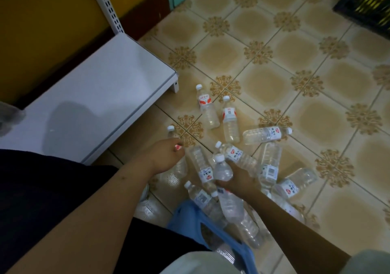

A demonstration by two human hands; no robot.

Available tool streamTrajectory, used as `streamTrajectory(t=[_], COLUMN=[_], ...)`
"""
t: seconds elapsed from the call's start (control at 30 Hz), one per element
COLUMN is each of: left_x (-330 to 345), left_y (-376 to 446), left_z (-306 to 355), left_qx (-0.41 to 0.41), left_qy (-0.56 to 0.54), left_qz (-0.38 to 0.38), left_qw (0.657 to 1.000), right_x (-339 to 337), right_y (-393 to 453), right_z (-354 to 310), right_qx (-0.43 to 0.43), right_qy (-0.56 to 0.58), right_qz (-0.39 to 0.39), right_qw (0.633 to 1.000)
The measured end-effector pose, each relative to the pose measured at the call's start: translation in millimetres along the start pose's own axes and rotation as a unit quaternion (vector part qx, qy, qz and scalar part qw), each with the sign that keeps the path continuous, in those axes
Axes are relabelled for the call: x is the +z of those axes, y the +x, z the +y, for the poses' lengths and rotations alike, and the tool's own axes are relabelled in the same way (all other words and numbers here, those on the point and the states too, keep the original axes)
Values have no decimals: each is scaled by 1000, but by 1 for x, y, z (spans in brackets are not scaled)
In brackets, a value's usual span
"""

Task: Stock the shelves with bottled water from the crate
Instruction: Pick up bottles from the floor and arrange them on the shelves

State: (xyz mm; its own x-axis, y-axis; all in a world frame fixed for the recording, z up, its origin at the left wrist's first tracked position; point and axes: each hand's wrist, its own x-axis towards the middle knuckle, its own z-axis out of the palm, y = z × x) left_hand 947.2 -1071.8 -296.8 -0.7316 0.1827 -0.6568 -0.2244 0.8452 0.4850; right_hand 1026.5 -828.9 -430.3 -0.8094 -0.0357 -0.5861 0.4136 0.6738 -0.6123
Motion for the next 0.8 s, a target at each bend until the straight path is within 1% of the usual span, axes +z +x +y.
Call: streamTrajectory(t=[0.07,0.13,0.23,0.27,0.33,0.4,0.47,0.53,0.6,0.7,0.8], left_x=[1,1,-5,-10,-22,-32,-39,-45,-55,-75,-93], left_y=[-4,-10,-18,-21,-27,-32,-36,-41,-45,-54,-62], left_z=[3,10,19,20,16,11,7,4,1,-8,-17], left_qx=[-3,-2,14,18,17,14,15,18,26,19,15], left_qy=[-53,-80,-102,-123,-192,-259,-295,-304,-321,-372,-418], left_qz=[-6,3,60,87,126,148,175,213,251,314,349], left_qw=[999,997,993,988,973,954,939,928,913,873,839], right_x=[-2,-5,-8,-8,-6,-5,-4,-9,-22,-44,-61], right_y=[-11,-20,-27,-28,-26,-25,-23,-20,-23,-30,-35], right_z=[-30,-66,-119,-133,-154,-167,-176,-181,-185,-186,-188], right_qx=[-71,-132,-203,-214,-222,-233,-243,-249,-247,-240,-215], right_qy=[8,15,20,21,17,3,6,51,84,62,96], right_qz=[-11,-18,2,11,33,53,64,46,2,-38,-65], right_qw=[997,991,979,977,974,971,968,966,965,968,970])
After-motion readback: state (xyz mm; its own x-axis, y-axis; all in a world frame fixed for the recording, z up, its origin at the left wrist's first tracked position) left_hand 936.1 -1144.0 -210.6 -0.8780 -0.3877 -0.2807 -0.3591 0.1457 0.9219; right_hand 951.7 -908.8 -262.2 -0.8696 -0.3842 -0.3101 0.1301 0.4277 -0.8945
